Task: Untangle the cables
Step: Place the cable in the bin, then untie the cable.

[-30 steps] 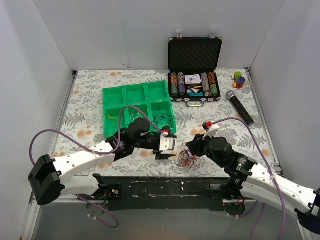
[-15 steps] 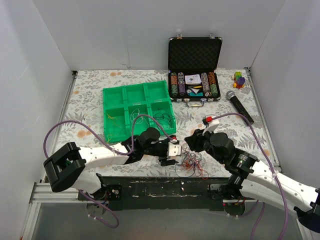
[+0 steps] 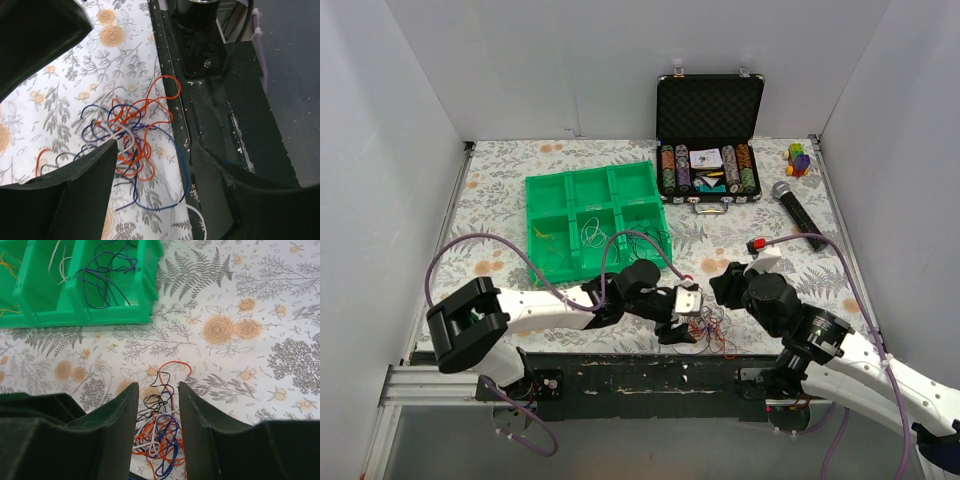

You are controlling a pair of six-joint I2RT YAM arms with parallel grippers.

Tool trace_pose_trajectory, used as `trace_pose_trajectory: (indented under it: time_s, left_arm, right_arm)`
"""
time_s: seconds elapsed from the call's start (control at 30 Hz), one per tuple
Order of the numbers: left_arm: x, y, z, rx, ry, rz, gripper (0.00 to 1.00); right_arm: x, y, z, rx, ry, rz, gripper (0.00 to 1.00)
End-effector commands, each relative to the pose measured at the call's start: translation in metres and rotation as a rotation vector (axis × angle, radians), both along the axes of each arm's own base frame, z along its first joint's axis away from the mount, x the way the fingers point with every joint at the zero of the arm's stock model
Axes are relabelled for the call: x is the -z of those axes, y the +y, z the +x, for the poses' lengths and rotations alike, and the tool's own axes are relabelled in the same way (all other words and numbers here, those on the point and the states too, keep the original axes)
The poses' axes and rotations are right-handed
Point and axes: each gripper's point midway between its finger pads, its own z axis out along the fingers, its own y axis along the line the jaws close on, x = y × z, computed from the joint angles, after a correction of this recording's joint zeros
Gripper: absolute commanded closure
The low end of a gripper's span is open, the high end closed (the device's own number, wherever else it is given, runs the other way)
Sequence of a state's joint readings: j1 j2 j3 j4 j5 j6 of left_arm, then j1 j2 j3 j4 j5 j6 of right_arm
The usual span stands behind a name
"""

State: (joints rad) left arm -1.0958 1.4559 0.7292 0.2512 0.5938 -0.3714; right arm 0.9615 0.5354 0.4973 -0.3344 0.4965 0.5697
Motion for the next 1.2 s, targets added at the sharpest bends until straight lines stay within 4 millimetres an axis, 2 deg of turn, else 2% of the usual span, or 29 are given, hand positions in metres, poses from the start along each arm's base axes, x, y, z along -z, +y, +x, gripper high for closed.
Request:
trace_pose_trajectory:
  time_s: [0.0, 0.17, 0.3, 0.37, 0.5, 0.6, 0.87, 0.93, 1.03, 1.07, 1.13, 1.17]
  left_arm:
    - [-0.005, -0.020, -0.001, 0.003, 0.013, -0.020, 0.45]
    - [0.017, -0.028, 0.021, -0.085, -0.034, 0.026, 0.62]
    - [0.017, -0.032, 0.040, -0.143, -0.101, 0.039, 0.92]
    - [0.012, -0.033, 0.048, -0.175, -0.129, 0.029, 1.00]
    - [-0.002, -0.031, 0.058, -0.230, -0.163, -0.005, 1.00]
    - [-0.019, -0.028, 0.058, -0.247, -0.150, -0.025, 1.00]
    - [-0.070, -0.009, 0.075, -0.347, -0.182, -0.098, 1.00]
    - [-0.074, -0.004, 0.075, -0.351, -0.174, -0.100, 1.00]
    - [-0.068, 0.000, 0.067, -0.328, -0.145, -0.090, 1.00]
    - [-0.061, 0.001, 0.059, -0.288, -0.125, -0.067, 0.95]
    - [-0.050, 0.002, 0.044, -0.217, -0.088, -0.027, 0.62]
    - [-0.043, 0.003, 0.039, -0.197, -0.059, -0.006, 0.56]
  right_arm:
    - [0.003, -0.027, 0.003, 0.141, 0.037, -0.030, 0.54]
    - [-0.001, -0.035, -0.001, 0.157, 0.028, -0.014, 0.54]
    - [0.005, -0.038, -0.004, 0.158, 0.038, -0.004, 0.54]
    - [0.010, -0.038, -0.005, 0.161, 0.049, -0.010, 0.55]
    - [0.019, -0.034, -0.006, 0.145, 0.064, -0.009, 0.54]
    - [0.022, -0.030, -0.007, 0.124, 0.058, 0.011, 0.51]
    - [0.001, -0.018, -0.009, 0.039, -0.060, 0.133, 0.34]
    - [0.002, -0.017, -0.008, 0.034, -0.056, 0.120, 0.32]
    - [0.005, -0.018, -0.006, 0.053, -0.034, 0.082, 0.31]
    - [0.004, -0.020, -0.005, 0.063, -0.031, 0.075, 0.31]
    - [0.004, -0.026, -0.002, 0.103, -0.022, 0.060, 0.29]
    - [0.001, -0.030, -0.002, 0.123, -0.018, 0.062, 0.29]
